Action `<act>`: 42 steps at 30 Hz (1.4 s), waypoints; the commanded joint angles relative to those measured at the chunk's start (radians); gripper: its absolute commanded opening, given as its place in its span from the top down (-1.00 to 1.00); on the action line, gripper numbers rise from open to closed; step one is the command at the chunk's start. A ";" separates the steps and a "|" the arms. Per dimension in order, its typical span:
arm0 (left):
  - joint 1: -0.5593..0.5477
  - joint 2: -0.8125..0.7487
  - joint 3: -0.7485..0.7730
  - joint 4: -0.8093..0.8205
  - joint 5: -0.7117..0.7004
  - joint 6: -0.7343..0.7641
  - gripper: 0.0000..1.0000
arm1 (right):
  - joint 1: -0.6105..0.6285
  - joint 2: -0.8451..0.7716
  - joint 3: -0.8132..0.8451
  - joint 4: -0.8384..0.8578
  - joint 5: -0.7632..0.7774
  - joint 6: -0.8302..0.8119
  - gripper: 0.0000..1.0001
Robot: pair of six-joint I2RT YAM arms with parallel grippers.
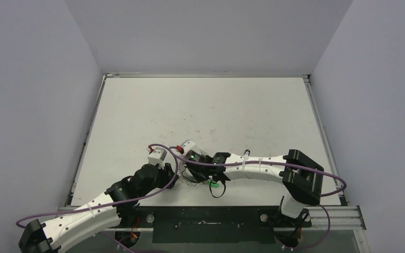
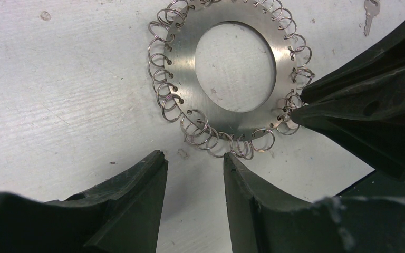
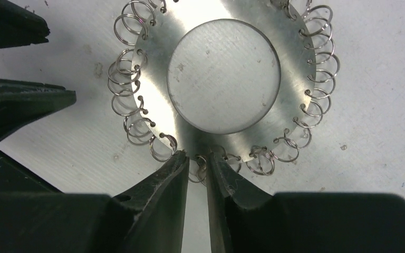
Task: Put the keys on the keyring
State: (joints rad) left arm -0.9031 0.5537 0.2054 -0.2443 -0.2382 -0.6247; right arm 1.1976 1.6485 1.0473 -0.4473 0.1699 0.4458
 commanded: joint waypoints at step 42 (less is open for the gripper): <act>-0.005 -0.016 0.043 -0.017 0.016 0.015 0.16 | 0.015 0.020 0.025 -0.113 0.034 -0.046 1.00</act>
State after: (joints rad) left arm -0.9031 0.5495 0.2054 -0.2699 -0.2348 -0.6250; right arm 1.1995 1.7245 1.0668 -0.5415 0.1913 0.4332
